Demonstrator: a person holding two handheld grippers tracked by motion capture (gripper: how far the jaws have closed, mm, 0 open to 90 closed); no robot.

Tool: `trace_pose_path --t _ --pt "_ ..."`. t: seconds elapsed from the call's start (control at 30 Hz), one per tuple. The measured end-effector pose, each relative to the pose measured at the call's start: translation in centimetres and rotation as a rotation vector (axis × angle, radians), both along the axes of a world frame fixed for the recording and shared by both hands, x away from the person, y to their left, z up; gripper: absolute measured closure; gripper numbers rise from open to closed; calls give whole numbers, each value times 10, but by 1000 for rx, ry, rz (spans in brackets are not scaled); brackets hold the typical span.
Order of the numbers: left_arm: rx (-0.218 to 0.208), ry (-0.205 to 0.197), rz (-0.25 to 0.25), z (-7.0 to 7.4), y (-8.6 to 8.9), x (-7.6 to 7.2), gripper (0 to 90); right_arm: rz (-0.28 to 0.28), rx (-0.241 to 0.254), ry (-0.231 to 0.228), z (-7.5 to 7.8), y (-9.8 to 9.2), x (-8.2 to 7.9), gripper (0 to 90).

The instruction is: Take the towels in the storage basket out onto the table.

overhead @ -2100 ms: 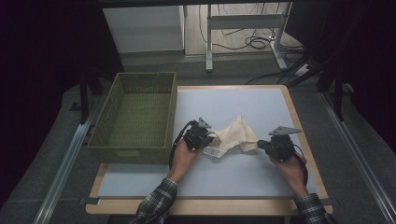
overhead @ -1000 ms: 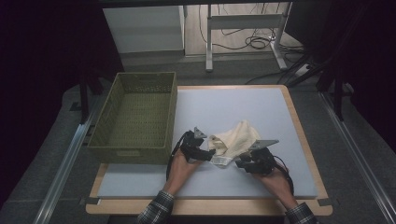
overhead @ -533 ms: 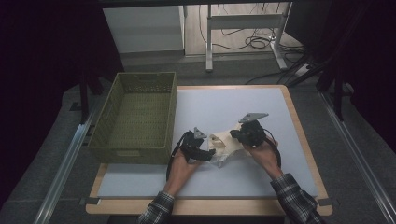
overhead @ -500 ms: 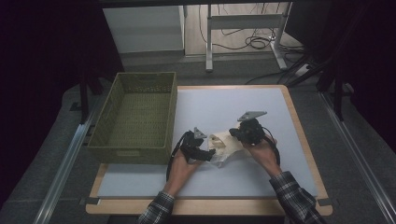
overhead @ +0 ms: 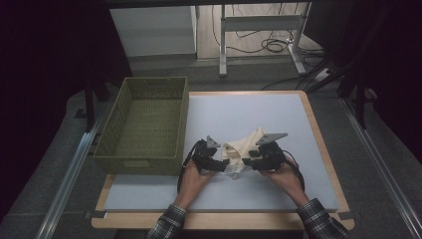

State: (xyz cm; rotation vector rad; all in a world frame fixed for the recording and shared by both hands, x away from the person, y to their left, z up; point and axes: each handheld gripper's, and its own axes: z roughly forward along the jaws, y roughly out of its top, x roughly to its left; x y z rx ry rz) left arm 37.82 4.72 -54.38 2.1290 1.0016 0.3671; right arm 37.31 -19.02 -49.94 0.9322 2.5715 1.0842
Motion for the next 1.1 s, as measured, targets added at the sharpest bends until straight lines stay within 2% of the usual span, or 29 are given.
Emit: trace_pose_path --t 0.07,0.1,0.13,0.2,0.3,0.37,0.43,0.57,0.7,0.87,0.9,0.93,0.97,1.0,1.03,1.1 --pt "-1 2 3 0 0 0 189 -5 -21 10 -13 2 1 539" --pt "2 0 -1 0 0 0 189 -16 -31 8 -19 4 2 593" --pt "2 0 -1 0 0 0 189 -26 -32 -13 -23 5 2 666" --pt "2 0 -1 0 0 0 189 -37 -33 -25 -23 5 3 800" --pt "4 -2 -3 0 0 0 189 -32 -63 -24 -18 5 2 836" --pt "3 -2 -2 0 0 0 189 -28 -63 -28 -11 2 1 837" --pt "-2 -2 2 0 0 0 189 -32 -31 -27 2 -4 2 835" --pt "-1 -3 1 0 0 0 190 -55 6 -54 28 -13 13 832" --pt "-1 -2 1 0 0 0 190 -76 13 -74 51 -5 40 831" --pt "0 -3 -2 0 0 0 190 -98 -13 -118 72 25 84 827" --pt "2 -4 -3 0 0 0 190 -100 -25 -135 74 31 94 813" --pt "1 -5 -3 0 0 0 190 -109 -31 -138 75 36 104 759" --pt "0 -4 -2 0 0 0 190 -137 -40 -112 74 40 116 688" --pt "0 -4 -2 0 0 0 190 -151 -49 -98 74 41 121 678" --pt "0 -4 -2 0 0 0 190 -159 -62 -98 74 42 124 667" --pt "0 -3 -2 0 0 0 190 -144 -46 -89 74 39 123 641"
